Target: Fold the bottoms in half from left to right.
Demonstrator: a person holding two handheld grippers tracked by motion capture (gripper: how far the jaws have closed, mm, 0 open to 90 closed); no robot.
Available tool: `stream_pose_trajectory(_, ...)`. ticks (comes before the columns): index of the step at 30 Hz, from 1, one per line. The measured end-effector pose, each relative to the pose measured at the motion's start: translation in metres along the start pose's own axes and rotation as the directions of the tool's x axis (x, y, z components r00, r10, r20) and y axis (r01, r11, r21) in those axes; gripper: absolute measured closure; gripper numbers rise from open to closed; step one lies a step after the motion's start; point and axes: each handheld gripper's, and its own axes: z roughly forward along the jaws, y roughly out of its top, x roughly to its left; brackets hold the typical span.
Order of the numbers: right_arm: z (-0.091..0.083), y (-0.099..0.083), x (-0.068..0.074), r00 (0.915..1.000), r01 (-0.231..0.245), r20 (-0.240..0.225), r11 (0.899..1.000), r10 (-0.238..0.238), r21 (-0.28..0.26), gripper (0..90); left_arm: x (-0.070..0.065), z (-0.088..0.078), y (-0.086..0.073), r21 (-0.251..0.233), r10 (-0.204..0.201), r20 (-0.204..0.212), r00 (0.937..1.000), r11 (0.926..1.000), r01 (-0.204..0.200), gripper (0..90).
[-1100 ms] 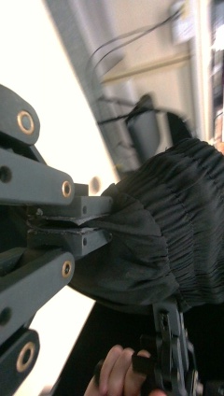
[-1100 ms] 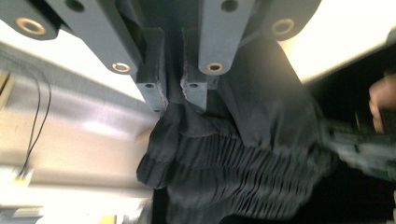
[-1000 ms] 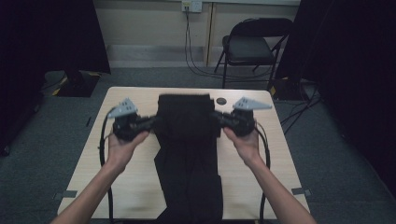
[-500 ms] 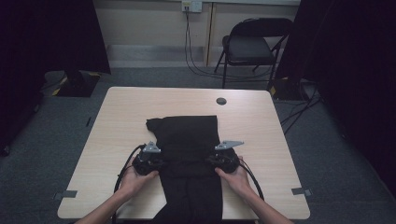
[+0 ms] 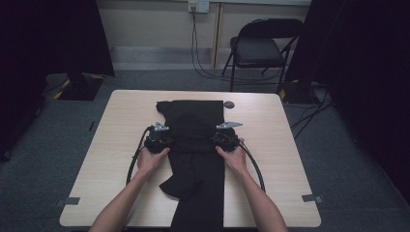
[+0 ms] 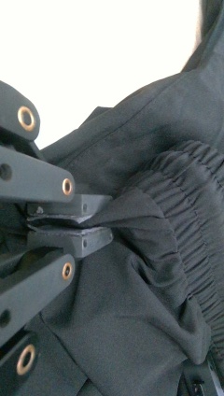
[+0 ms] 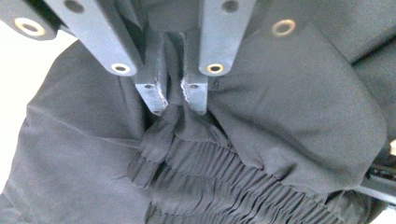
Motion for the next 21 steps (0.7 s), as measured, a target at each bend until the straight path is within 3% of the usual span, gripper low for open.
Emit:
stream_pose_trajectory(3, -0.004, 0.002, 0.0, 1.0, -0.008, -0.004, 1.0, 0.008, 0.01, 62.2, -0.001, -0.002, 0.001, 0.003, 0.001, 0.011, 0.9999, 1.0, -0.001, 78.7)
stream_pose_trajectory(5, -0.013, 0.004, 0.005, 0.9999, -0.01, -0.006, 1.0, 0.01, 0.022, 47.0, -0.004, -0.01, 0.002, -0.004, 0.001, 0.026, 0.9997, 1.0, -0.001, 66.0)
stream_pose_trajectory(7, -0.029, 0.005, 0.01, 1.0, 0.0, -0.009, 1.0, -0.001, -0.001, 39.2, -0.008, -0.02, 0.004, -0.026, 0.017, 0.036, 0.9992, 0.9995, -0.016, 57.2)
stream_pose_trajectory(10, -0.061, 0.004, 0.022, 0.9995, 0.031, -0.009, 0.998, -0.031, -0.057, 35.3, -0.013, -0.037, 0.003, -0.05, 0.047, 0.046, 0.9978, 0.9977, -0.045, 50.5)
stream_pose_trajectory(13, -0.083, -0.003, 0.037, 0.9985, 0.023, -0.048, 0.996, -0.028, -0.084, 35.7, -0.015, -0.051, -0.003, -0.061, 0.062, 0.055, 0.9966, 0.9964, -0.059, 46.5)
stream_pose_trajectory(15, -0.09, -0.01, 0.049, 0.9948, 0.035, -0.092, 0.995, -0.044, -0.096, 37.7, -0.015, -0.06, -0.008, -0.071, 0.056, 0.062, 0.9965, 0.9961, -0.052, 46.4)
stream_pose_trajectory(17, -0.089, -0.017, 0.064, 0.9865, 0.056, -0.149, 0.995, -0.069, -0.087, 40.0, -0.016, -0.067, -0.015, -0.076, 0.048, 0.083, 0.9954, 0.9962, -0.041, 46.7)
stream_pose_trajectory(21, -0.069, -0.025, 0.1, 0.9571, 0.147, -0.25, 0.989, -0.147, -0.019, 38.3, -0.015, -0.071, -0.022, -0.088, 0.028, 0.099, 0.9947, 0.996, -0.019, 49.5)
